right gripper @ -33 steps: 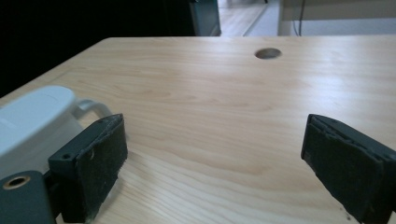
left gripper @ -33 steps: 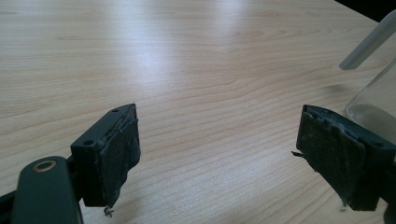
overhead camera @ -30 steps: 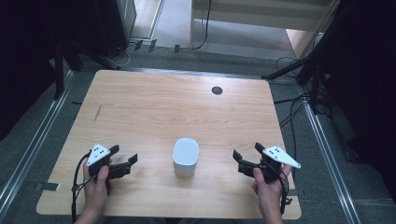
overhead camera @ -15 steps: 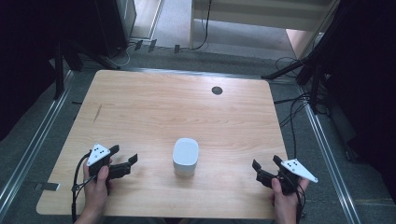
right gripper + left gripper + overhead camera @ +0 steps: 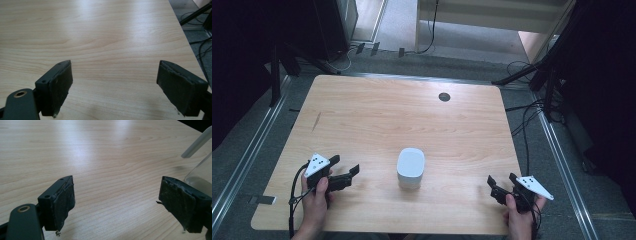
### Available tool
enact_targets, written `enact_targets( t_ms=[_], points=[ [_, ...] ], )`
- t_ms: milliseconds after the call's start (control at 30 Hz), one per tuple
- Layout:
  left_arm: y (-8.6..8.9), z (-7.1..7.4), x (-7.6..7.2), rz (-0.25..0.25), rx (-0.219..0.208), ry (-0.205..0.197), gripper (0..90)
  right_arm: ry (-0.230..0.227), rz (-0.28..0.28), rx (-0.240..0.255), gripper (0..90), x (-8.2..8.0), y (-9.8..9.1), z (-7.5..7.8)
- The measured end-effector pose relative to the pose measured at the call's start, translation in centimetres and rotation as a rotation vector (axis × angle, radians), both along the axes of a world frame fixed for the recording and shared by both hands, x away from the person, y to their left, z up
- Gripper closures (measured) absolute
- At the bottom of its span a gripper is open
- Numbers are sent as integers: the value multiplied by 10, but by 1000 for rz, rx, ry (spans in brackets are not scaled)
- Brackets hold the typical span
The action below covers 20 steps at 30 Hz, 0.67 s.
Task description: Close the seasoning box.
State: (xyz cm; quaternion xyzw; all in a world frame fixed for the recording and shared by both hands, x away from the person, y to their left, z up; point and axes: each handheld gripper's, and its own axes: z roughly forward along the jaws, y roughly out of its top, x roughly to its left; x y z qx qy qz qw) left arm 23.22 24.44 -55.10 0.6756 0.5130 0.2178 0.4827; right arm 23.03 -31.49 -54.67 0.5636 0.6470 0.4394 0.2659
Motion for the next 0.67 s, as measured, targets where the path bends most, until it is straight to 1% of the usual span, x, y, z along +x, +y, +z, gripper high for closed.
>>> enact_targets(
  t_ms=[100, 133, 167, 200, 233, 333, 367, 467, 567, 600, 667],
  points=[
    [-1, 0, 0, 3, 6, 2, 132, 2, -12, -10, 133, 0, 2, 0],
    [-2, 0, -1, 7, 10, -8, 132, 2, -20, -10, 133, 1, 1, 0],
    [-2, 0, -1, 7, 10, -8, 132, 2, -20, -10, 133, 1, 1, 0],
    [-2, 0, -1, 6, 12, -10, 132, 3, -26, -5, 133, 0, 1, 0],
    [-2, 0, -2, 6, 12, -12, 132, 2, -43, 4, 134, 0, 0, 0],
    [-2, 0, -2, 9, 16, -12, 132, 2, -52, 6, 135, 0, -1, 0],
    [-2, 0, -2, 10, 22, -12, 131, 7, -65, 6, 139, 0, -1, 0],
    [-2, 0, -2, 5, 23, -11, 130, 13, -65, 4, 139, -1, -1, 0],
    [-1, 0, -3, -20, 6, -20, 131, 19, -67, -14, 139, -1, 1, 0],
    [0, 0, -4, -28, -6, -27, 130, 22, -67, -16, 139, -1, 1, -1],
    [0, 0, -5, -35, -8, -30, 131, 27, -76, -13, 139, -1, 1, -1]
  ],
)
